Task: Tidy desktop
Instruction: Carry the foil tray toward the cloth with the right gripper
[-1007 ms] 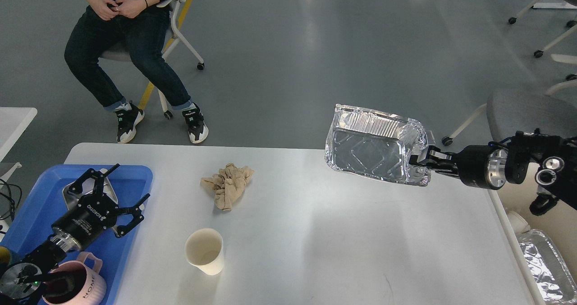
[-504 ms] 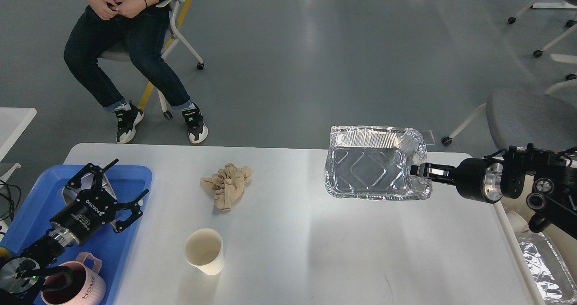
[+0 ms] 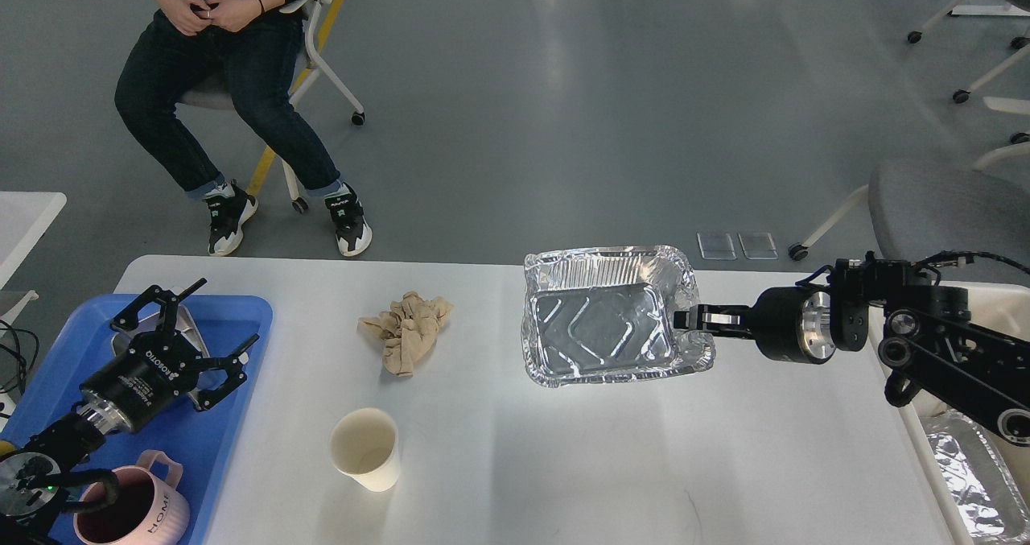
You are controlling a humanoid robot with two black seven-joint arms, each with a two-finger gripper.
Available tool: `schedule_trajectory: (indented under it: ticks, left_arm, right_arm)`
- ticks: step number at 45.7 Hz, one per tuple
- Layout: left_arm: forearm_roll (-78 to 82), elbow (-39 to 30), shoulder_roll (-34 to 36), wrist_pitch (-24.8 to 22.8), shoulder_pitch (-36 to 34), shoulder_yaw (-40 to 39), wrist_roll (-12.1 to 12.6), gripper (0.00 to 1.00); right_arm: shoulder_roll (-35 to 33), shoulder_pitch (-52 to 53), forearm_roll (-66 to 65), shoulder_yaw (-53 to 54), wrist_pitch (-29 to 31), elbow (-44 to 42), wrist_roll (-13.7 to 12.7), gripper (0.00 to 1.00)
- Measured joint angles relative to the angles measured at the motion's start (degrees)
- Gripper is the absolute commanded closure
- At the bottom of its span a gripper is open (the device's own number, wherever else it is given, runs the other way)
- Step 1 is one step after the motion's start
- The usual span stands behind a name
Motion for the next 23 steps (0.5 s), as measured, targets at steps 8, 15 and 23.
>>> schedule_trajectory:
  ticks: [8, 15, 23]
  left_arm:
    - [0.0, 0.0, 0.2, 0.0, 0.0, 0.0, 0.1, 0.03]
    - [0.1, 0.1, 0.2, 0.3, 0.0, 0.0, 0.2, 0.03]
    - [0.1, 0.1, 0.2, 1.0, -0.1, 0.0, 0.2, 0.03]
  right_arm:
    - [4.8, 4.6, 0.5, -4.3, 0.9, -4.2, -2.1, 1.0]
    - [9.2, 6.6, 0.8, -4.6, 4.5, -9.2, -3.5, 1.0]
    - [11.2, 6.8, 4.0, -4.7, 8.0, -11.5, -5.1, 1.0]
